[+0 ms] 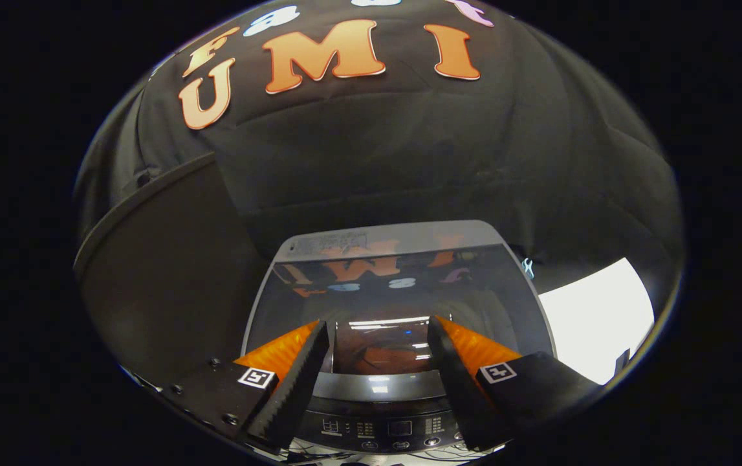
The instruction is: Put the clothes into the washing machine and then close the washing machine lid.
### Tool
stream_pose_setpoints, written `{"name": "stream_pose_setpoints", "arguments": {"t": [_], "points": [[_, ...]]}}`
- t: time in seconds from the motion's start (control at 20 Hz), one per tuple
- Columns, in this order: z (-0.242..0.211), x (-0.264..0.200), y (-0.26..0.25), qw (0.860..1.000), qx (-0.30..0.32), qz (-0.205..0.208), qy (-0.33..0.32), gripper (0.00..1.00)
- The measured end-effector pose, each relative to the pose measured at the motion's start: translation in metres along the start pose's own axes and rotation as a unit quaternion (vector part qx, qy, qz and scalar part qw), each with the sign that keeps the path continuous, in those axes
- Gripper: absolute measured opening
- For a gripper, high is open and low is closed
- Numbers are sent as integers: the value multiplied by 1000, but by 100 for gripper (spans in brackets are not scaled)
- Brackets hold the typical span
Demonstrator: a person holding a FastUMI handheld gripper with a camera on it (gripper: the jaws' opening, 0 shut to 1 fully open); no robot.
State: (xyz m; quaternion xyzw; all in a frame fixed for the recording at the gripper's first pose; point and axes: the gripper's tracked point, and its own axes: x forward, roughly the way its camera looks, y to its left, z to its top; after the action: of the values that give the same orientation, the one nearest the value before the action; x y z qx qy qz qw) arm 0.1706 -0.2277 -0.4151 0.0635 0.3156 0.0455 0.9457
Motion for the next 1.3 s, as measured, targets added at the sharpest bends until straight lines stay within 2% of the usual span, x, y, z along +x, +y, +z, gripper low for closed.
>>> {"name": "stream_pose_setpoints", "arguments": {"t": [0.35,0.6,1.05,1.3], "points": [[90,-73,-1,995,-13,-1,-100,99],[147,-136,4,983,-42,9,-179,99],[201,-226,4,963,-53,10,-262,98],[215,-242,-1,956,-61,-2,-287,98]]}}
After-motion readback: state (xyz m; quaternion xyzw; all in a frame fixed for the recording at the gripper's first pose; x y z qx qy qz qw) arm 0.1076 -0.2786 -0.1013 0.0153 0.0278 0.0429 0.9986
